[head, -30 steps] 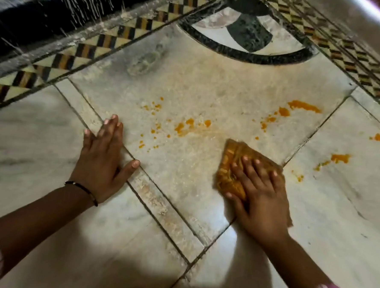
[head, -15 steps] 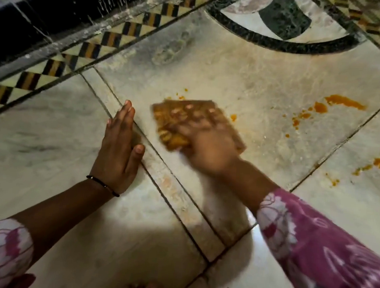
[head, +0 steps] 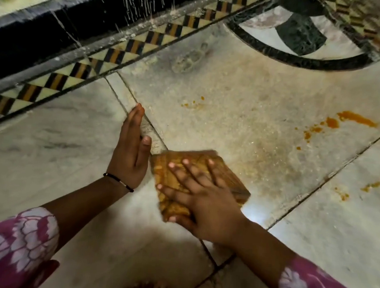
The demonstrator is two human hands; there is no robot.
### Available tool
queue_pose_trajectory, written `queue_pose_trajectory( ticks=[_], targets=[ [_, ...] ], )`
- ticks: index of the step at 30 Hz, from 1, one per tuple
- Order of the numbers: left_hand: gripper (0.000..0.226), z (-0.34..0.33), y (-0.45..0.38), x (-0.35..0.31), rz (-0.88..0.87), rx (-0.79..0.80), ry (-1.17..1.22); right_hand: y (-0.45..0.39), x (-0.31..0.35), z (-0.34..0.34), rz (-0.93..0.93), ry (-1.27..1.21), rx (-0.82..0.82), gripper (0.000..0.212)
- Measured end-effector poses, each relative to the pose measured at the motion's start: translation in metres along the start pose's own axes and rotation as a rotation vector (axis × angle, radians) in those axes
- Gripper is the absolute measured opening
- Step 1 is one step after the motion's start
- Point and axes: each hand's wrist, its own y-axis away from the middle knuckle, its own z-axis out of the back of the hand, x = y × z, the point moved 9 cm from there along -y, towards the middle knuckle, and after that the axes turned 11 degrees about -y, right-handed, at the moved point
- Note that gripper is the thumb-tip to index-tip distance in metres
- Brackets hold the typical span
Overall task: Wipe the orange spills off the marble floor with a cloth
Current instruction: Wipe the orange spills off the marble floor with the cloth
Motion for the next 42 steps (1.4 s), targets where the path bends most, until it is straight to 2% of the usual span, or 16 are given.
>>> queue_pose_trajectory(
  ticks=[3, 5, 7, 11, 15, 18, 21, 25, 27, 31, 36, 39, 42],
  targets=[
    [0.071, -0.003, 0.003, 0.002, 0.020, 0.032, -0.066, -0.051, -0.005, 0.015, 0.036, -0.002, 0.007, 0.056],
    [0.072, -0.006, 0.004, 0.003, 0.037, 0.055, -0.164, -0.069, -0.035, 0.035, -0.058, 0.024, -0.034, 0.057],
    [0.069, -0.010, 0.004, 0.001, 0.027, 0.085, -0.279, -0.063, -0.082, 0.053, -0.230, -0.014, -0.094, 0.056],
    [0.078, -0.023, 0.002, -0.004, -0.028, 0.190, -0.476, 0.018, -0.142, 0.066, -0.480, -0.077, -0.248, 0.060],
    [0.087, -0.030, 0.005, -0.010, -0.095, 0.266, -0.544, 0.097, -0.113, 0.030, -0.563, -0.049, -0.252, 0.062],
    [0.087, -0.042, 0.014, -0.032, -0.317, 0.371, -0.548, 0.097, -0.061, 0.005, -0.517, -0.043, -0.241, 0.060],
    [0.087, -0.052, 0.023, -0.051, -0.541, 0.416, -0.535, 0.059, -0.036, 0.001, -0.365, -0.033, -0.200, 0.058],
    [0.092, -0.050, 0.019, -0.042, -0.445, 0.410, -0.556, 0.013, -0.074, 0.025, -0.172, 0.032, -0.097, 0.063],
    [0.091, -0.050, 0.020, -0.040, -0.434, 0.427, -0.607, 0.007, -0.117, 0.045, -0.259, 0.031, -0.097, 0.070],
    [0.088, -0.053, 0.021, -0.041, -0.479, 0.467, -0.663, 0.063, -0.169, 0.064, -0.562, -0.038, -0.295, 0.071],
    [0.089, -0.053, 0.021, -0.038, -0.441, 0.476, -0.634, 0.136, -0.102, 0.023, -0.670, -0.024, -0.364, 0.066],
    [0.088, -0.053, 0.020, -0.038, -0.428, 0.476, -0.622, 0.107, -0.056, 0.004, -0.564, -0.010, -0.292, 0.066],
    [0.088, -0.053, 0.021, -0.038, -0.426, 0.485, -0.626, 0.051, -0.047, 0.003, -0.256, 0.054, -0.124, 0.069]
  ],
)
